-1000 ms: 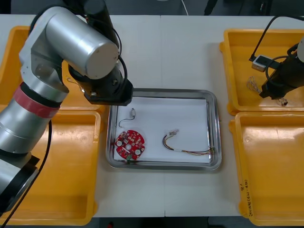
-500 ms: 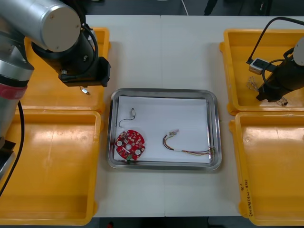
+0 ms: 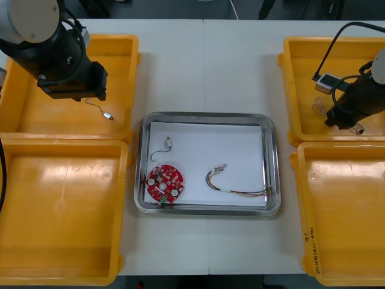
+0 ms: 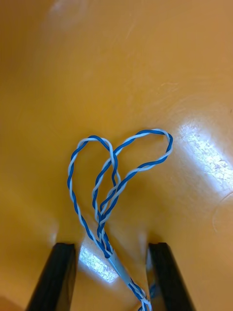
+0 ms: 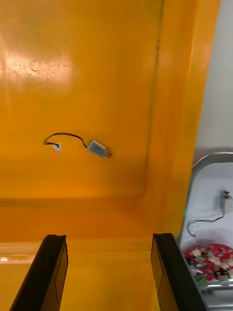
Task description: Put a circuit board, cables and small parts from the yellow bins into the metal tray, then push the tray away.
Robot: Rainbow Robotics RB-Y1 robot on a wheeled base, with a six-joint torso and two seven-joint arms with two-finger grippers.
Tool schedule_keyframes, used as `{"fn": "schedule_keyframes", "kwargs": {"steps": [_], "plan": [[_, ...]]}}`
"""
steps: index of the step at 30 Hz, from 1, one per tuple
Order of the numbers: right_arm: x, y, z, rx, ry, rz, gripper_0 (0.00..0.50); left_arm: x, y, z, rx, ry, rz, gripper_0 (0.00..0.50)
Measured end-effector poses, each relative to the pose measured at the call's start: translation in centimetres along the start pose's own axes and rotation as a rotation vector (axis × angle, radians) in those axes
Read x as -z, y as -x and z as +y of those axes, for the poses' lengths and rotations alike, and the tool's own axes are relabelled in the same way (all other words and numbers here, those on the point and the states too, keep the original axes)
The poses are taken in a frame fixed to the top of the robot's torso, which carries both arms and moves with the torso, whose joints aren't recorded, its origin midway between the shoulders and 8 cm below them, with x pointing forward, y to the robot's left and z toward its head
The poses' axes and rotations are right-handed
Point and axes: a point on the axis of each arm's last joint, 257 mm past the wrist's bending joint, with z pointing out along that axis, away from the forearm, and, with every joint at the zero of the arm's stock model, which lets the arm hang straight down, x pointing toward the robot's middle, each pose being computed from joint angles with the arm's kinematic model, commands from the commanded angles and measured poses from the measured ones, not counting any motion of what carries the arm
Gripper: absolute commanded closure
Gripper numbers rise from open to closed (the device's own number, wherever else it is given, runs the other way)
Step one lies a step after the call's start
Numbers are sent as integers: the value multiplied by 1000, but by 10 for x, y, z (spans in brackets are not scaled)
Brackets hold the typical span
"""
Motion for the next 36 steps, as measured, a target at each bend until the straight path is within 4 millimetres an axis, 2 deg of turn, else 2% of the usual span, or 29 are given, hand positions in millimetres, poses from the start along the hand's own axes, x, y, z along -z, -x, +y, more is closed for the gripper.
{"fn": "schedule_keyframes", "kwargs": {"steps": [6, 17, 22, 30, 36], "plan": [[0, 2, 1, -4, 3, -11, 500, -14, 1, 22, -59, 36, 29, 0], [5, 6, -4, -33, 3, -41, 500, -36, 27, 35, 19, 20, -41, 0], [13, 10, -10, -66, 5, -68, 500, -43, 32, 39, 39, 14, -52, 0], [26, 2, -5, -101, 60, -52, 500, -57, 42, 49, 73, 18, -80, 0], [45, -2, -7, -92, 69, -24, 500, -67, 44, 57, 86, 39, -89, 0]]}}
